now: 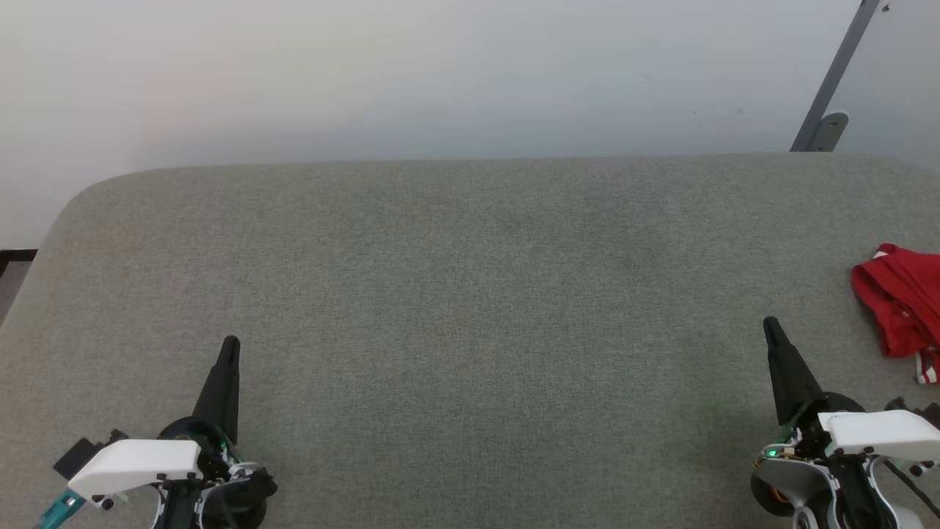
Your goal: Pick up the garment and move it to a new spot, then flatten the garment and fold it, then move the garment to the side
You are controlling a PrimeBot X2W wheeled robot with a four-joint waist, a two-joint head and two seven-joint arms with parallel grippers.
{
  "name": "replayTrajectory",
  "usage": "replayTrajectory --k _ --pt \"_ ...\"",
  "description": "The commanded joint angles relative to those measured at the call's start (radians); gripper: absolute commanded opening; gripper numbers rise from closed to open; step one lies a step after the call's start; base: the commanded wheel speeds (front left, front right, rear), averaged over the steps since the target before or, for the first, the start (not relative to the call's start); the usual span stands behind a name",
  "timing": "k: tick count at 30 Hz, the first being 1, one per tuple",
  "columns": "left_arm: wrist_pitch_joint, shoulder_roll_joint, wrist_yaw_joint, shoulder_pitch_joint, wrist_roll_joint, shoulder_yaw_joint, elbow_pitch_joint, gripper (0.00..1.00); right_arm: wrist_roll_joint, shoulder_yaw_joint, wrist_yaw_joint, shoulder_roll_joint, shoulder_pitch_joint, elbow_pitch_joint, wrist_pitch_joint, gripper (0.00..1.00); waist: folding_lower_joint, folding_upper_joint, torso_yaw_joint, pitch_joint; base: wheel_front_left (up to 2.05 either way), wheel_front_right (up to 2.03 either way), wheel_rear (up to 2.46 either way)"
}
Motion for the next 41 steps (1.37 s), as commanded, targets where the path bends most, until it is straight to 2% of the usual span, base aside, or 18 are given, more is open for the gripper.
replayTrajectory --k 1,41 --pt "0.003 -0.002 0.0 -0.013 0.003 0.004 0.0 0.0 0.004 0.0 0.0 0.002 -0.004 0.003 0.001 0.0 0.0 0.0 0.0 0.0 0.0 0.0 0.0" --pt "0.006 -0.004 0.0 -0.013 0.006 0.006 0.0 0.0 0.004 0.0 0.0 0.002 -0.004 0.003 0.001 0.0 0.0 0.0 0.0 0.0 0.0 0.0 0.0"
